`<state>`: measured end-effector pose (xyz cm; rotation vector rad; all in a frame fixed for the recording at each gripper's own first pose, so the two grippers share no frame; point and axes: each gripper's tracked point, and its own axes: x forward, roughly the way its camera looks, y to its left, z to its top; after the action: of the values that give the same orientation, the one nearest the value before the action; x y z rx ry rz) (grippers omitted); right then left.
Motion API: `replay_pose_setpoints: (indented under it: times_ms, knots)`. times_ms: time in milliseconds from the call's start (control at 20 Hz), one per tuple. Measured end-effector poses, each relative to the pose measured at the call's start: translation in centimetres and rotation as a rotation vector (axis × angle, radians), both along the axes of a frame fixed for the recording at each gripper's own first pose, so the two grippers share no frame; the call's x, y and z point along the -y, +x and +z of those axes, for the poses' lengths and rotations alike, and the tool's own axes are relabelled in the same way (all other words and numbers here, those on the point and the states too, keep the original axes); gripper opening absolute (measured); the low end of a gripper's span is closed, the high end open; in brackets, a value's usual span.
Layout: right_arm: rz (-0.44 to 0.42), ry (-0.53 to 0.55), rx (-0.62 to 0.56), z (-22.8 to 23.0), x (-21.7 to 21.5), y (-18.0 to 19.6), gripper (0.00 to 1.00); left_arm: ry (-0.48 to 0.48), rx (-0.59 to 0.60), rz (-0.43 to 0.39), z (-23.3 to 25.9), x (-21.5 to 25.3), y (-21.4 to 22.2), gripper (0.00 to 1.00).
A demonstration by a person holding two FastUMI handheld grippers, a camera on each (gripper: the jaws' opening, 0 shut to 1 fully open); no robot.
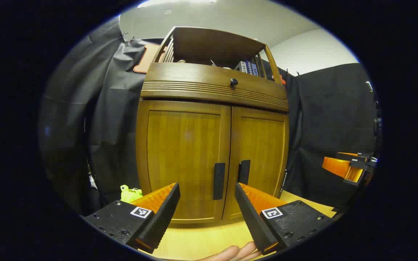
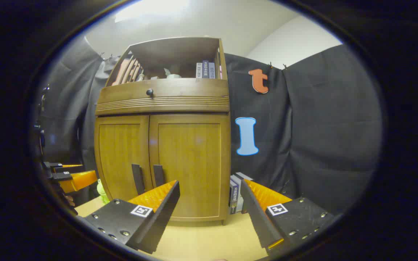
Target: Open the right door of the double-door shoe cabinet with the right hand, and open the left door with the left hand.
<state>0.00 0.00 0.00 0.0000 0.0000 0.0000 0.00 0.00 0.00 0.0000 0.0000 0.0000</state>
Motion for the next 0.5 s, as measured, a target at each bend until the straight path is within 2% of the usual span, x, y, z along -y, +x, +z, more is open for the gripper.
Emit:
replay_pose_setpoints:
  times_ms: [100, 150, 200, 350, 400, 500]
  knots:
    - [0.010, 0.016, -0.012, -0.2, -0.2, 0.5, 0.98, -0.005, 0.009, -0.003, 0.2, -0.2, -0.2, 0.89]
    - [0.020, 0.016, -0.018, -0.5, -0.5, 0.6, 0.98, -0.005, 0.011, -0.008, 0.3, -0.2, -0.3, 0.94]
    - [0.025, 0.010, -0.024, -0.7, -0.8, 0.9, 0.98, -0.004, 0.014, -0.010, 0.5, -0.3, -0.5, 0.94]
    - [0.044, -0.010, -0.036, -1.3, -2.1, 1.4, 0.99, 0.006, 0.025, -0.011, 0.9, -0.9, -0.7, 0.94]
    - [0.061, -0.014, -0.038, -1.4, -3.0, 1.7, 0.99, 0.015, 0.031, -0.012, 1.0, -1.2, -0.8, 0.89]
    - [0.091, -0.028, -0.040, -1.8, -4.3, 2.0, 0.99, 0.035, 0.034, -0.009, 1.1, -1.8, -0.8, 0.89]
